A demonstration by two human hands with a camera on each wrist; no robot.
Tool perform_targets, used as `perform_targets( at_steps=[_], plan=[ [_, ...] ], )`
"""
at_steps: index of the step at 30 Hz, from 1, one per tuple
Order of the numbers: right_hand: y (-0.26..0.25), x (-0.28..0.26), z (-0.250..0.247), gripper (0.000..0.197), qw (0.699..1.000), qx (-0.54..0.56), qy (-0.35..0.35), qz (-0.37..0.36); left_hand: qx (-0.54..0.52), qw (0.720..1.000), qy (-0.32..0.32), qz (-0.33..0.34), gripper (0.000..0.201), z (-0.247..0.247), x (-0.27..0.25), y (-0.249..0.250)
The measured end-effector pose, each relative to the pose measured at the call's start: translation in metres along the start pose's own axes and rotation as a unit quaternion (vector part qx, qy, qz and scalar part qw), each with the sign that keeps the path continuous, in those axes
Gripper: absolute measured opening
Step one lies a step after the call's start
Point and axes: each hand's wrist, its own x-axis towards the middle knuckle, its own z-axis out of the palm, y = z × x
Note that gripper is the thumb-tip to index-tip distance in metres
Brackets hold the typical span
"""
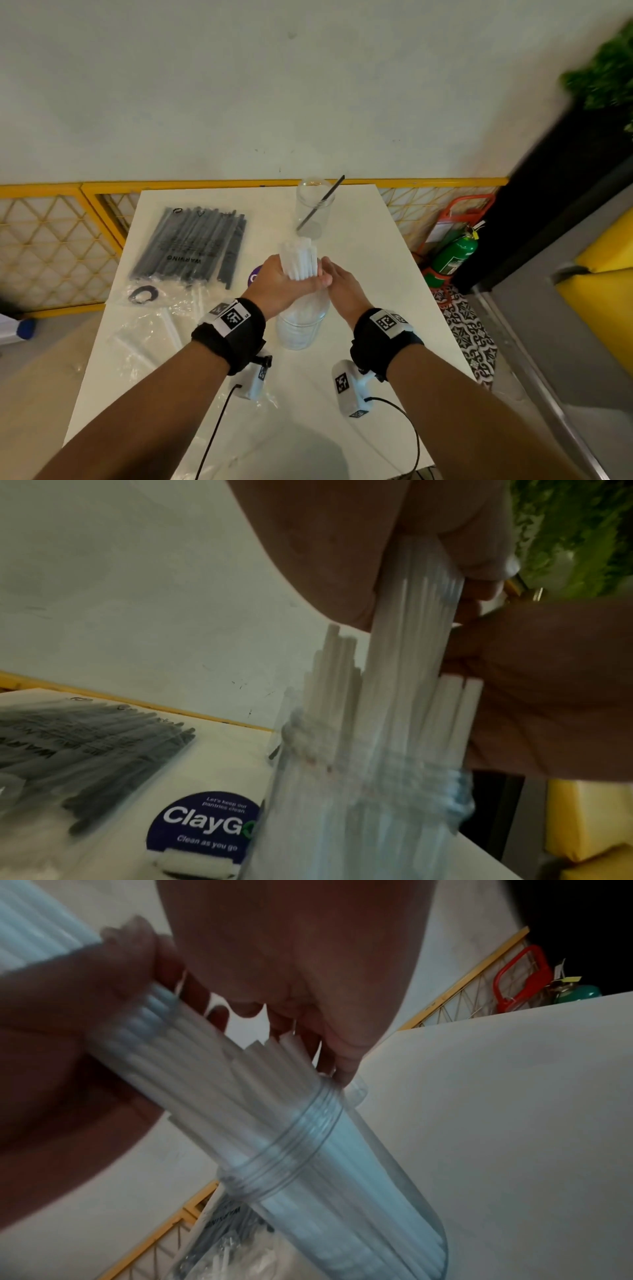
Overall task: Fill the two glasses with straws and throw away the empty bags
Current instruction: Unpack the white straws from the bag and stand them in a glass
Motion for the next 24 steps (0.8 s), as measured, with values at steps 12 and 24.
perform_targets(
  at_steps=[12, 24],
  plan=[
    [0.003, -0.007, -0.010, 0.047, 0.997, -0.066, 0.031, -0.007, -0.024, 1.000, 0.019, 0.001, 0.018, -0.009, -0.014, -0.014],
    [-0.050, -0.059, -0.007, 0.040, 0.955, -0.062, 0.097, -0.272, 0.231, 0.969, 0.080, 0.010, 0.033, 0.010, -0.015, -0.024]
  ],
)
